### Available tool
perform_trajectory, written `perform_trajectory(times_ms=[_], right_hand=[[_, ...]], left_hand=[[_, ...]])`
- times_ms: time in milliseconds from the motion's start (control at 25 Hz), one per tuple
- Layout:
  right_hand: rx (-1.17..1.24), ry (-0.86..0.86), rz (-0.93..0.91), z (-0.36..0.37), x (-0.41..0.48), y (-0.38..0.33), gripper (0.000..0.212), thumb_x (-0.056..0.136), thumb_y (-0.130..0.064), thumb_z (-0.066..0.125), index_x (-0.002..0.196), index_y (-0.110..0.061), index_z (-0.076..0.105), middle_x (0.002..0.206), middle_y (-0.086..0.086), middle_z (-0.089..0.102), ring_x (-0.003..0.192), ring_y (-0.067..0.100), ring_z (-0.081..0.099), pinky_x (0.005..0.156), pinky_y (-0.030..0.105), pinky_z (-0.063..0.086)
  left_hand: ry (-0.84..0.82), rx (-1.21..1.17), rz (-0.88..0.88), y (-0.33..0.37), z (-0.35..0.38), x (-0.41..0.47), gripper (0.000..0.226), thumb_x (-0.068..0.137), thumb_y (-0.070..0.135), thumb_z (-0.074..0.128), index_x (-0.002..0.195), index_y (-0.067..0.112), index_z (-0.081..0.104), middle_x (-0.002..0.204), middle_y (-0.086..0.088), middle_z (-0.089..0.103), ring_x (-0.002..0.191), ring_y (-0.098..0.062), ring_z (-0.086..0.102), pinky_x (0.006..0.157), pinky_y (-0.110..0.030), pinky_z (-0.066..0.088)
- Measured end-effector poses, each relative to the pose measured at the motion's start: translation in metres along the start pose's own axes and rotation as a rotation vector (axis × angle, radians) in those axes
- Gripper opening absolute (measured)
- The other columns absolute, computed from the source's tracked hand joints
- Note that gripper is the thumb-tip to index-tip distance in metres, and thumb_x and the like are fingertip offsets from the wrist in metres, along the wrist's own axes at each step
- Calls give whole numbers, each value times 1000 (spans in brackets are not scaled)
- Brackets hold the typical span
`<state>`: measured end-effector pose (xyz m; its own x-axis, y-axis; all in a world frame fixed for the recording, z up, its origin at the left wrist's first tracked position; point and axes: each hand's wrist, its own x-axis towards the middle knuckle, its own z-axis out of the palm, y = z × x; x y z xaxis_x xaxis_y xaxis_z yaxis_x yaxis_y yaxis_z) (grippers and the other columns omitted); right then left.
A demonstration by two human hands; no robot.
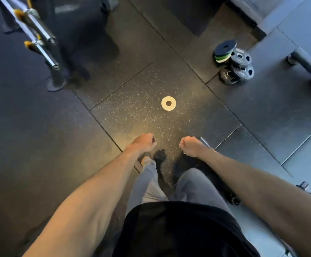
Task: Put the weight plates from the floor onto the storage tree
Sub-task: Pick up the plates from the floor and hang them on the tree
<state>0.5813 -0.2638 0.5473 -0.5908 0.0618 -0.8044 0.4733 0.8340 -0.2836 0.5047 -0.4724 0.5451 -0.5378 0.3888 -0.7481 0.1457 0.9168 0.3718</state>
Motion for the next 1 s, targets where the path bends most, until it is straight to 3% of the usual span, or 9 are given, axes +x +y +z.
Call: perform_trajectory(times_ms=[240, 400, 560, 760, 1000], right_hand=[[208, 62, 40, -42, 106, -40, 32, 99, -20, 44, 101, 0, 69, 102, 19, 71, 99, 35, 67, 84, 39, 51], [217, 84, 41, -43, 206, -16, 25, 99, -13, 48, 106, 0, 68, 105, 17, 70, 98, 34, 67, 80, 36, 50], [210, 68, 106, -7, 329, 37, 24, 97, -13, 46, 83, -7, 65, 87, 13, 68, 83, 35, 66, 70, 36, 49], [149, 118, 251, 43, 469, 83, 26, 94, -14, 44, 111, -6, 62, 110, 18, 68, 100, 37, 66, 74, 38, 48], [315, 375, 340, 67, 595, 110, 37, 100, -22, 45, 132, -6, 36, 111, 21, 64, 101, 41, 62, 70, 39, 38]], left_hand=[[-127, 69, -15, -23, -59, 116, 26, 98, 24, 51, 109, 6, 67, 105, -15, 70, 98, -30, 66, 75, -32, 46], [-120, 81, -42, -37, -55, 234, 27, 97, 25, 50, 103, 7, 68, 97, -14, 72, 93, -30, 69, 74, -34, 51], [-141, 115, -73, -55, -18, 364, 11, 98, 24, 51, 94, 18, 59, 105, -10, 70, 99, -28, 64, 80, -32, 47], [-74, 95, -94, -68, 46, 511, 21, 99, 26, 50, 109, 13, 63, 109, -9, 68, 101, -29, 64, 82, -33, 47], [47, -204, -242, -89, 105, 630, 39, 97, 24, 53, 131, 12, 38, 125, -12, 57, 108, -35, 61, 90, -47, 56]])
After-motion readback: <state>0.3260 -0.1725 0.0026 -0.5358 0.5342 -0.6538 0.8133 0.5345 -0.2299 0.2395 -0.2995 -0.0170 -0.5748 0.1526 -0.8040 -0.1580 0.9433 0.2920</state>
